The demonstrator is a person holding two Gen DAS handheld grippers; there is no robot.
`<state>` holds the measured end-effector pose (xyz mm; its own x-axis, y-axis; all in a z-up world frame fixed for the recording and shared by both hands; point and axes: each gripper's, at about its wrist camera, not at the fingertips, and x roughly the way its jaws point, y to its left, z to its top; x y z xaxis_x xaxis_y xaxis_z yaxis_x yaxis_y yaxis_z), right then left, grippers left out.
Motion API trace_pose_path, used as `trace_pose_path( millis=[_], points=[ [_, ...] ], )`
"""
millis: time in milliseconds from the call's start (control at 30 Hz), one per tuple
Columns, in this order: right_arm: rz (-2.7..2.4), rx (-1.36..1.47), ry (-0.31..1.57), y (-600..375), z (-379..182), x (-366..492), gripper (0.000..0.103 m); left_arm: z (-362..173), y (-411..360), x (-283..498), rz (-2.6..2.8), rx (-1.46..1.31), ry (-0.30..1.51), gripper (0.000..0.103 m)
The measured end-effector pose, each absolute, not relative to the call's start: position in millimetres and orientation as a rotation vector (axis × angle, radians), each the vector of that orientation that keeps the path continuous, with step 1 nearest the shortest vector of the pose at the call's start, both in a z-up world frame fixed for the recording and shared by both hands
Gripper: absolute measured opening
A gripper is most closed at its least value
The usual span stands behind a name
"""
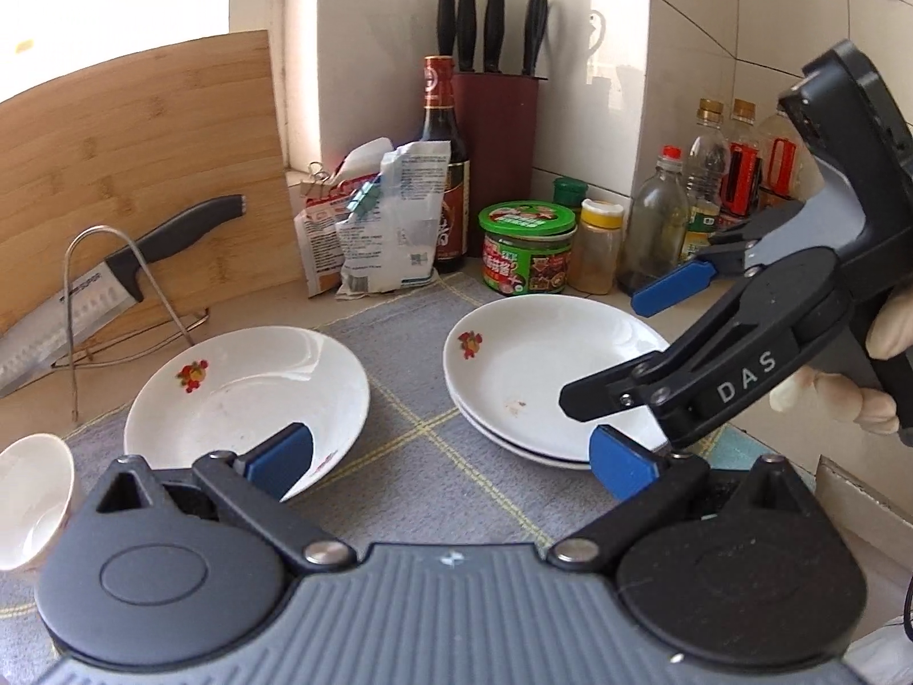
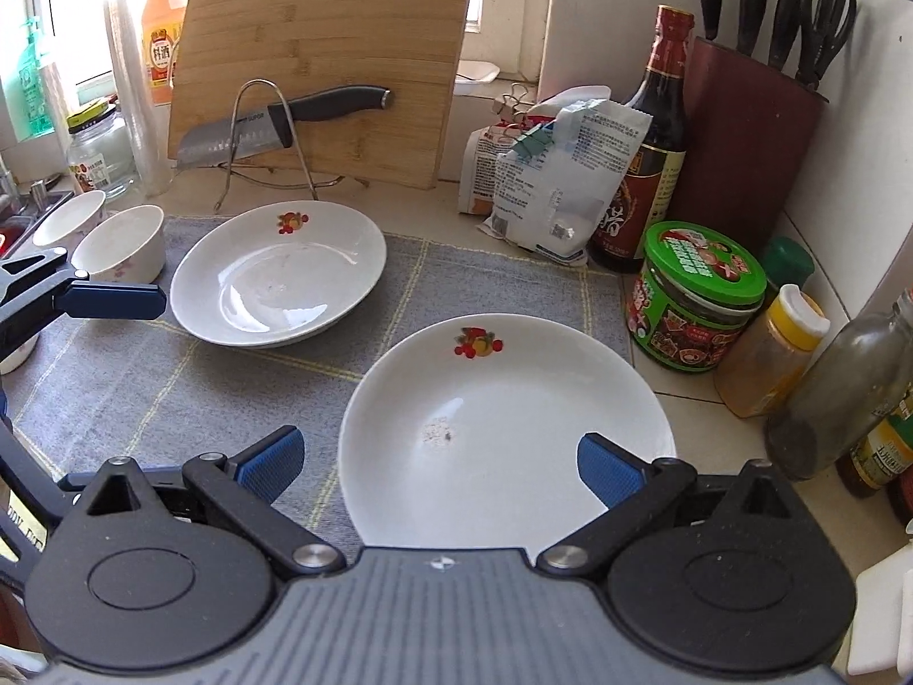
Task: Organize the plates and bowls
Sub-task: 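Move the right gripper to the white deep fruit-print plate and grasp its rim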
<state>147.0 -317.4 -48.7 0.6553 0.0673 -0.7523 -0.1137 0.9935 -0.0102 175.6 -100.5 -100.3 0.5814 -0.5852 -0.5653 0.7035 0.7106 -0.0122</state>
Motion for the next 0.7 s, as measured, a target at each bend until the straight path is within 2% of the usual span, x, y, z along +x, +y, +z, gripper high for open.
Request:
trace_pose_path(
  millis=[400, 700],
  points=[
    [0.276, -0.084, 0.850, -293, -54, 170, 0.103, -127, -59, 188, -0.433, 0.135, 0.710, 0.102],
    [0.446, -0.087, 0.867, -297, -65, 214, 0.103, -150, -65, 205, -0.231, 0.135, 0.785, 0.102]
  ],
)
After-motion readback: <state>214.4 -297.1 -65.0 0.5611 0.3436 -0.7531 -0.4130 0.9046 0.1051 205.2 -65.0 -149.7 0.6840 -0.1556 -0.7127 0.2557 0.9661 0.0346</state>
